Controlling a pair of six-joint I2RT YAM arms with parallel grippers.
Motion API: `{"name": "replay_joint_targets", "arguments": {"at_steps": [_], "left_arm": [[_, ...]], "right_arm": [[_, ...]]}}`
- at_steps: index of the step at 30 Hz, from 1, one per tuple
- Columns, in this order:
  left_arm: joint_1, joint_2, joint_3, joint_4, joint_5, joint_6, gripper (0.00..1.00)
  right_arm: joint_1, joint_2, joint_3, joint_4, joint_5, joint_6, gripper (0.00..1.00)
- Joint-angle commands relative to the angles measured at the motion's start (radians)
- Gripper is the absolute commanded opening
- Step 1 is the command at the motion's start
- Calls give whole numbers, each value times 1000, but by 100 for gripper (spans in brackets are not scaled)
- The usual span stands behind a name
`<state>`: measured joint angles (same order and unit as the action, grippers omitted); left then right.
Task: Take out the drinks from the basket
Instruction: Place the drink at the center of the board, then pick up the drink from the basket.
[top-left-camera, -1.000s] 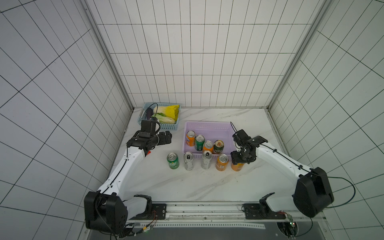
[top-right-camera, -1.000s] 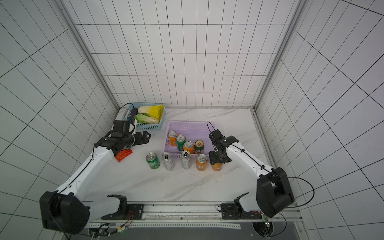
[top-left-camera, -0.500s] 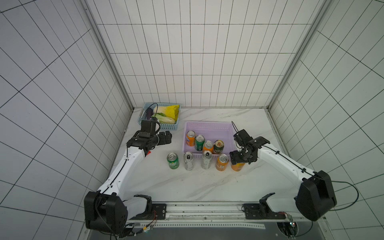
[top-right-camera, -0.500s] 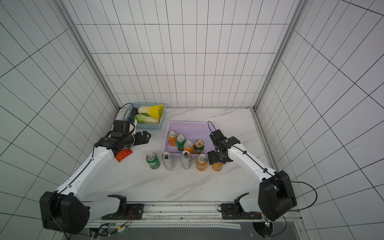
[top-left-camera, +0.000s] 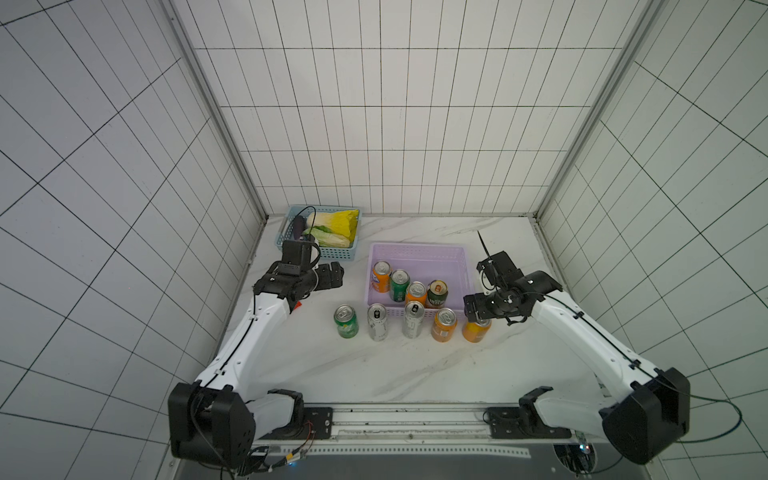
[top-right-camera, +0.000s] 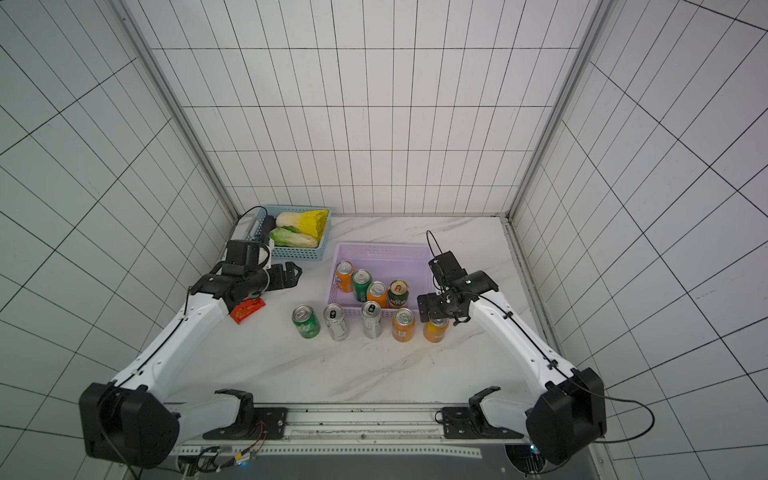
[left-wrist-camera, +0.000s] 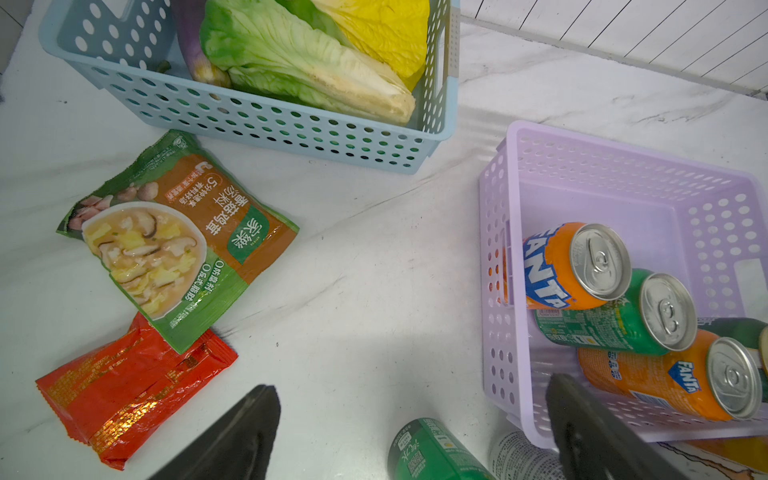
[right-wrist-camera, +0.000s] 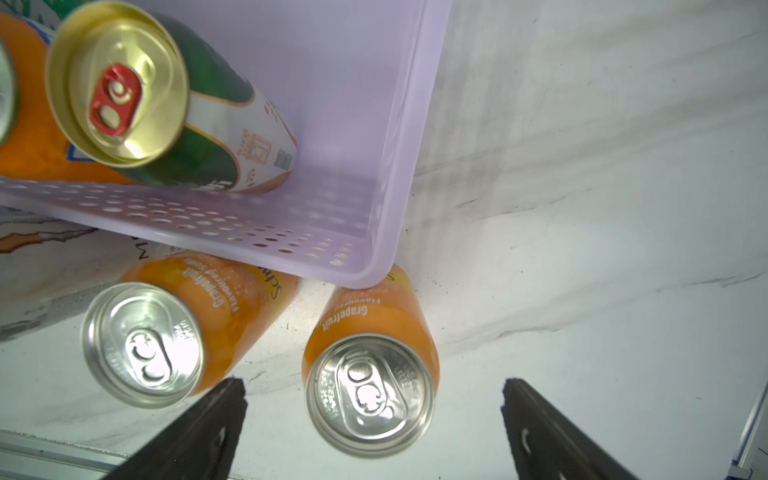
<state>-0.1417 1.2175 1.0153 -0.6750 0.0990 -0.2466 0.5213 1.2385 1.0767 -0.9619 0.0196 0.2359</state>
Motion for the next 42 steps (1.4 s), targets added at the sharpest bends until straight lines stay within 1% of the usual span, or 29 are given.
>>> {"name": "replay_joint_targets", "arguments": {"at_steps": [1, 7, 11, 16, 23, 26, 29, 32, 37, 42], "left_arm": [[4, 0, 26, 0, 1, 4, 98], [4, 1, 26, 0, 6, 7, 98], [5, 0, 34, 1, 40, 10, 98], [5, 0, 40, 2, 46, 25, 98], [-10, -1, 67, -30, 64, -34, 98], [-62, 12, 98, -56, 26, -63, 98], [-151, 34, 143, -81, -48, -74, 98], [-216, 67, 193, -90, -75, -81, 98], [-330, 162, 303, -125, -124, -74, 98], [-412, 275, 407, -167, -168, -55, 98]], "right_arm": [[-32, -20, 65, -34, -1, -37, 99], [-108, -2, 92, -13, 7, -86, 99], [-181, 8, 81, 55, 2, -102, 99], [-269, 30, 43, 159, 9, -102, 99], [-350, 52, 17, 204, 35, -144, 99], [-380, 53, 17, 215, 14, -146, 99], [-400, 50, 16, 219, 2, -146, 100], [-412, 42, 12, 222, -5, -147, 99], [-426, 32, 3, 226, -20, -144, 100], [-437, 25, -2, 226, -30, -144, 99]]}}
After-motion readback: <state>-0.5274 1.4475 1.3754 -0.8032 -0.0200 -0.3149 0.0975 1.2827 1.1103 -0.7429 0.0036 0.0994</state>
